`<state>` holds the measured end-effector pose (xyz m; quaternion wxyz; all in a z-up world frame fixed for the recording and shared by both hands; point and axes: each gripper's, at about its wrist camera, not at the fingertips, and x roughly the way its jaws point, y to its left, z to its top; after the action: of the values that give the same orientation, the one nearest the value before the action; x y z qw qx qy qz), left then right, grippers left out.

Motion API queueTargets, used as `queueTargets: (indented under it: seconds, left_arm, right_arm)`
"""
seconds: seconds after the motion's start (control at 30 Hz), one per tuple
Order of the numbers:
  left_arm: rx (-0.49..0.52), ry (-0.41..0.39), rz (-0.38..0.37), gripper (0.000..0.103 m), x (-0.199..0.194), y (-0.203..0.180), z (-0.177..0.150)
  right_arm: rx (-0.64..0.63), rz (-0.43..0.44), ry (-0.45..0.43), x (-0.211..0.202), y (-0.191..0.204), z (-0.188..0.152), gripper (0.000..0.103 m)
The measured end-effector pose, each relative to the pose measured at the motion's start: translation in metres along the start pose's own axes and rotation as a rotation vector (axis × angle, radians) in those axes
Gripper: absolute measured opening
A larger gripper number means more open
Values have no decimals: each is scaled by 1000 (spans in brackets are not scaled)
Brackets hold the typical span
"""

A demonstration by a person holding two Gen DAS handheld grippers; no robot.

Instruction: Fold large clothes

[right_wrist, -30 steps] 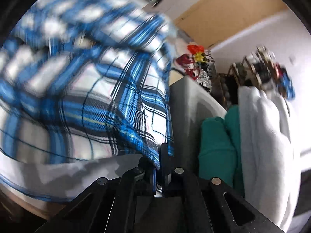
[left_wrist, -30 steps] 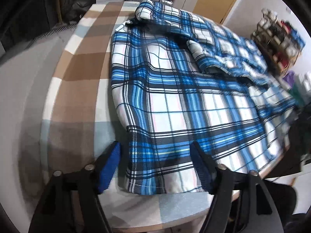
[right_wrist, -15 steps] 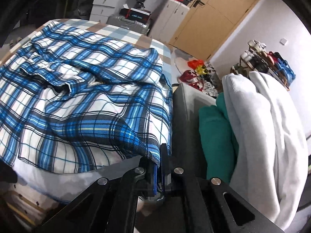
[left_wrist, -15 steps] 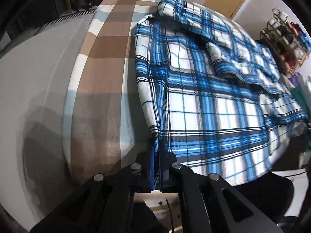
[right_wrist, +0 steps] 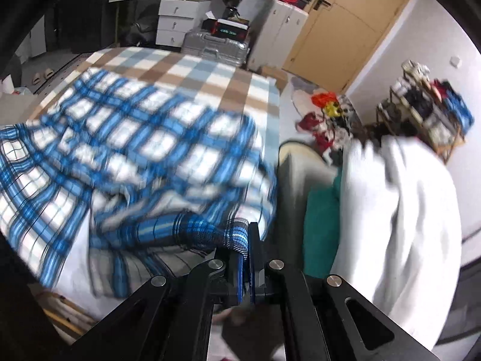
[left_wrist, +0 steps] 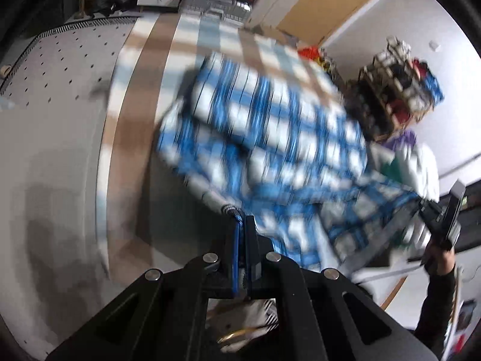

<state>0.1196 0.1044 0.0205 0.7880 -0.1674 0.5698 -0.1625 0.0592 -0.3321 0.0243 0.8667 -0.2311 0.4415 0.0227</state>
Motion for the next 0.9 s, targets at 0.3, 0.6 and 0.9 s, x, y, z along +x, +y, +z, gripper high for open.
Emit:
queueTargets:
  seconds: [0.3,0.6,0.9]
  left_arm:
    - [-204,-38,67,0,56,22,172]
    - [8,191,102,0,122,17,113]
    - [49,202,-3,64,102,-10,25]
  right_arm:
    - [-65,19,291,139,-28,143,9]
    - [30,128,338,198,-49,120,51]
    - [269,449,167,82,-60,52,69]
